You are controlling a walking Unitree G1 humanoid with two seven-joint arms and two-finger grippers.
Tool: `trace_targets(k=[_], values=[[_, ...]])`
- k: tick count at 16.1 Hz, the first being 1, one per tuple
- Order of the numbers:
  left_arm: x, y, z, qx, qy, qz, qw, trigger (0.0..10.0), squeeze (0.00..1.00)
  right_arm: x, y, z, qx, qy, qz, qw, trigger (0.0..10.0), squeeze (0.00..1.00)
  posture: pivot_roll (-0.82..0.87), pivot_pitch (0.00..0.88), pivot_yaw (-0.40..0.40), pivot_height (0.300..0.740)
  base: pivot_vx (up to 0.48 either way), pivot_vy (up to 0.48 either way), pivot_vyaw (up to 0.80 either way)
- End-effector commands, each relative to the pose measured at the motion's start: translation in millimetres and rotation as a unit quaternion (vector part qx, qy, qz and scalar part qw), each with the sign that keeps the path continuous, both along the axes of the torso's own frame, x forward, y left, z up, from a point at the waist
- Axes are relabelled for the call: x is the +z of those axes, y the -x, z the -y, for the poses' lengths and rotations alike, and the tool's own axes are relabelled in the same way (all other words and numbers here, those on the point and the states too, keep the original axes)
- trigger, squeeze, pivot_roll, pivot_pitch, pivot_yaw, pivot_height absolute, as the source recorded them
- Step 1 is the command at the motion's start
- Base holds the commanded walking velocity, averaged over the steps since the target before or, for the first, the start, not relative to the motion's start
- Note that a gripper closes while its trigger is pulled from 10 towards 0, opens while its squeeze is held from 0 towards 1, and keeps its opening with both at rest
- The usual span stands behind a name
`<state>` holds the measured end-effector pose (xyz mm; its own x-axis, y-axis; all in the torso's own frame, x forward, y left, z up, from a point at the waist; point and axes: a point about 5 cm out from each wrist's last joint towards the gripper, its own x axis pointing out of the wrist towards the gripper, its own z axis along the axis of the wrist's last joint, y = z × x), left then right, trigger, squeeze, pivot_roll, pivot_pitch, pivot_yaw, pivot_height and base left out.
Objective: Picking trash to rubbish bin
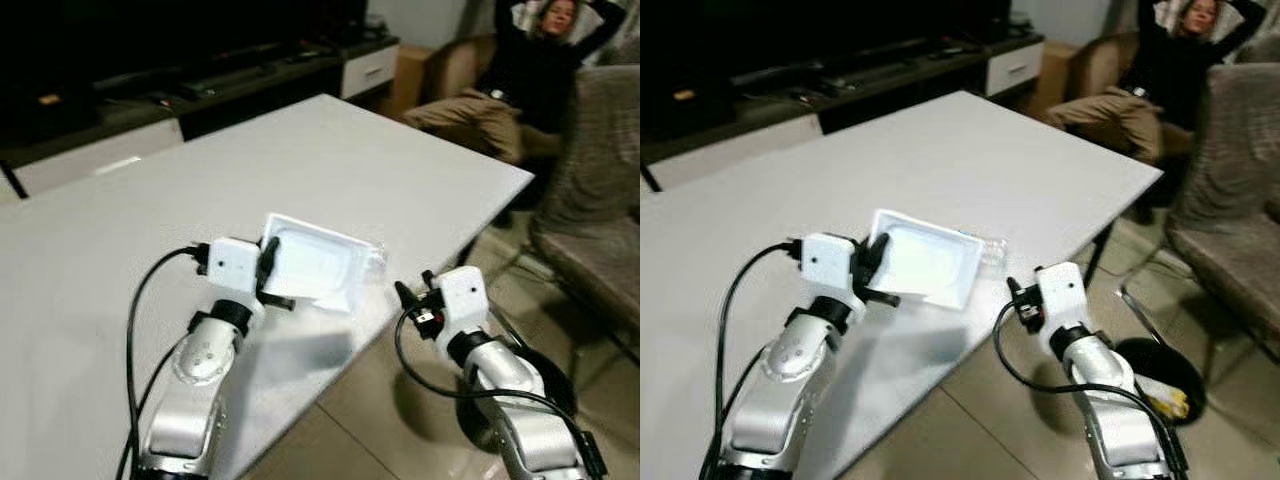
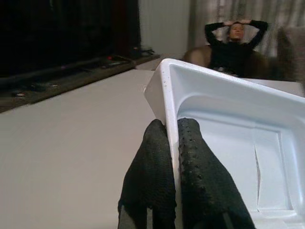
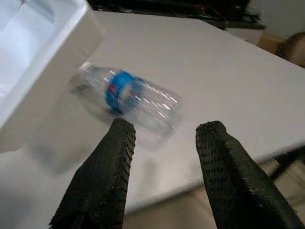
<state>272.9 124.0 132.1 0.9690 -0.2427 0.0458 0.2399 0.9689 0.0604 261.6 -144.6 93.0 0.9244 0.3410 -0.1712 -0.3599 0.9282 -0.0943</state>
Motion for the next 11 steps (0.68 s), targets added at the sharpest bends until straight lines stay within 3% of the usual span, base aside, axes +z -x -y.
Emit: trace_targets(k=[1,2,5,9,10,11], values=[[3,-1.8,-8.1,0.010,-0.009,0.005,1.000,10.0,0.00,7,-1.2,-8.2,0.020,0.000,0.014,1.000,10.0,0.00,-0.12,0.000,-0.032,0.740,0.420,0.000,0.80],[3,-1.2,-8.6,0.009,-0.010,0.005,1.000,10.0,0.00,7,-0.5,-8.1,0.021,0.000,0.017,1.000,10.0,0.00,-0.12,0.000,-0.032,0.740,0.416,0.000,0.80],[1,-2.3,-5.9,0.006,-0.015,0.003,1.000,10.0,0.00,15,-4.1,-2.7,-0.001,-0.027,0.030,0.999,10.0,0.00,-0.13,0.000,-0.030,0.740,0.415,0.000,0.00],[1,-2.6,-8.1,0.011,-0.005,0.003,1.000,10.0,0.00,31,-8.1,0.7,0.023,-0.046,0.059,0.997,10.0,0.00,-0.14,0.000,-0.031,0.740,0.000,0.000,0.00],[1,-0.8,-7.8,0.004,-0.013,0.010,1.000,10.0,0.00,36,-10.5,3.5,0.051,-0.031,0.054,0.997,10.0,1.00,-0.14,0.000,-0.031,0.740,0.000,0.000,0.00],[1,-0.5,-7.6,0.003,-0.015,0.009,1.000,10.0,0.00,36,-11.1,4.2,0.054,-0.022,0.052,0.997,10.0,1.00,-0.14,0.000,-0.031,0.740,0.000,0.000,0.00]])
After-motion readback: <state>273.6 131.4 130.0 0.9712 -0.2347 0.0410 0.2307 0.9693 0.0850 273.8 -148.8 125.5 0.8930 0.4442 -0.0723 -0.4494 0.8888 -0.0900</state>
